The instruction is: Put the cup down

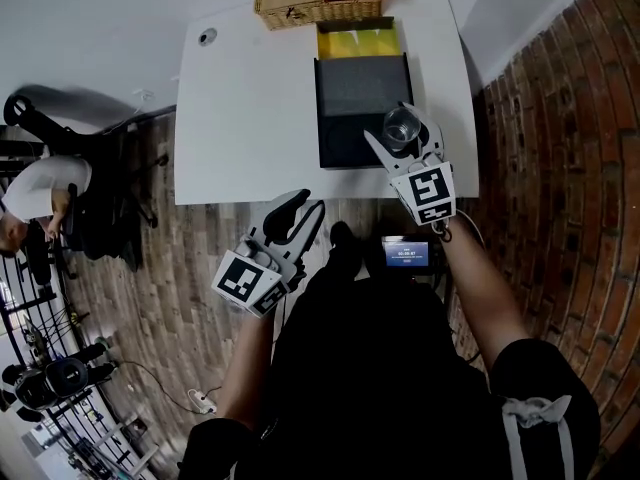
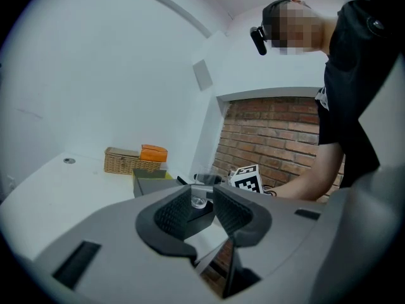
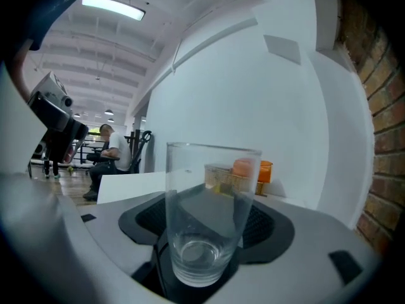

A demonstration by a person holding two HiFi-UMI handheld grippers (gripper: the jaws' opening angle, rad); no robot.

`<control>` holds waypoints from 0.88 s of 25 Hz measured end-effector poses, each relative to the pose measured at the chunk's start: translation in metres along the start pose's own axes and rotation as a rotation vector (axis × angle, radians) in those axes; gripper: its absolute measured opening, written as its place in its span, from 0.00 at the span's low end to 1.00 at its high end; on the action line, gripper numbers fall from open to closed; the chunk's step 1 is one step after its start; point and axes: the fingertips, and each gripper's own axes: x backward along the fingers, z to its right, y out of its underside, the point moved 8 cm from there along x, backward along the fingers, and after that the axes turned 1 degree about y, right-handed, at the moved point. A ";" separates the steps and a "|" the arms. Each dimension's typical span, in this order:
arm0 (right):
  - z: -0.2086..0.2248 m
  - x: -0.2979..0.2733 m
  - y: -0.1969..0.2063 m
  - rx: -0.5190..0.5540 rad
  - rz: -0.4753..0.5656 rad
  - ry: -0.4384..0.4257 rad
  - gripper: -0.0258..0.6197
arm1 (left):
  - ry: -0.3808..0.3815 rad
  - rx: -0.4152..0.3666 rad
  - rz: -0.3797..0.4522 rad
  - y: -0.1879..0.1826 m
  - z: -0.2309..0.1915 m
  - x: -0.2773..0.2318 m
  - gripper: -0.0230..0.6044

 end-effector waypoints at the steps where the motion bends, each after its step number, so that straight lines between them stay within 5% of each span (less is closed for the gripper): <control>1: -0.001 0.001 0.003 0.002 -0.017 -0.005 0.53 | 0.001 0.001 0.000 0.000 0.000 0.000 0.22; 5: -0.004 0.011 0.008 0.006 -0.059 -0.001 0.64 | 0.003 -0.001 0.002 -0.001 -0.001 0.001 0.22; 14: 0.005 0.055 0.020 -0.019 -0.093 0.066 0.64 | 0.014 -0.005 0.001 -0.001 -0.005 -0.001 0.22; 22: 0.029 0.113 -0.009 -0.250 0.056 0.130 0.64 | 0.031 -0.020 0.023 -0.003 -0.010 -0.005 0.21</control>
